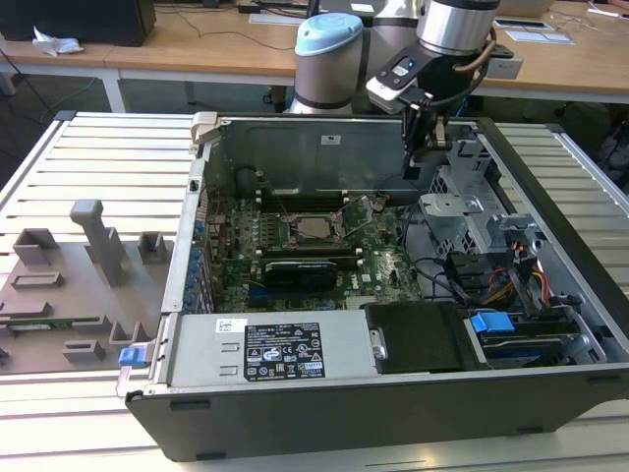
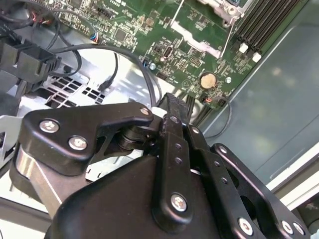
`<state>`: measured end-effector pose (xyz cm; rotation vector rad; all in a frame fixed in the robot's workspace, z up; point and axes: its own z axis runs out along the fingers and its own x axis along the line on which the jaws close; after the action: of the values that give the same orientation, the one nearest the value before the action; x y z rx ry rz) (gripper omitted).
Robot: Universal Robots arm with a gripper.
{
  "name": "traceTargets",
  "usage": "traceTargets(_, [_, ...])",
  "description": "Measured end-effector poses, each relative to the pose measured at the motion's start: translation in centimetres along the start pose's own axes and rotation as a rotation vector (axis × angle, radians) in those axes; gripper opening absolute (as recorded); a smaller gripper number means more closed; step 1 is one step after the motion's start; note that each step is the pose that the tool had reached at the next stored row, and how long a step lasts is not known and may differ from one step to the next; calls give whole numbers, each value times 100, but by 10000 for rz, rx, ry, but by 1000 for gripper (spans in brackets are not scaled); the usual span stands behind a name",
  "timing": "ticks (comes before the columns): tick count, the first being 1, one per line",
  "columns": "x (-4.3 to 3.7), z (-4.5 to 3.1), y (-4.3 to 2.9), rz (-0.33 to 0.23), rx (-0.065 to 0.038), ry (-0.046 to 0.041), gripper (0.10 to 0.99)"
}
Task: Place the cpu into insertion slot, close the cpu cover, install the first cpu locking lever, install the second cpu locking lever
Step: 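Close the cpu cover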
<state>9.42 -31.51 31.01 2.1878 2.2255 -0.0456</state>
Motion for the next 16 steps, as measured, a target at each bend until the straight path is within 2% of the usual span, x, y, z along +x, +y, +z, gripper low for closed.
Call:
traceTargets(8, [-1,9,68,0,8,-2,106])
traceTargets(16, [1,77,108,-2,23,0,106])
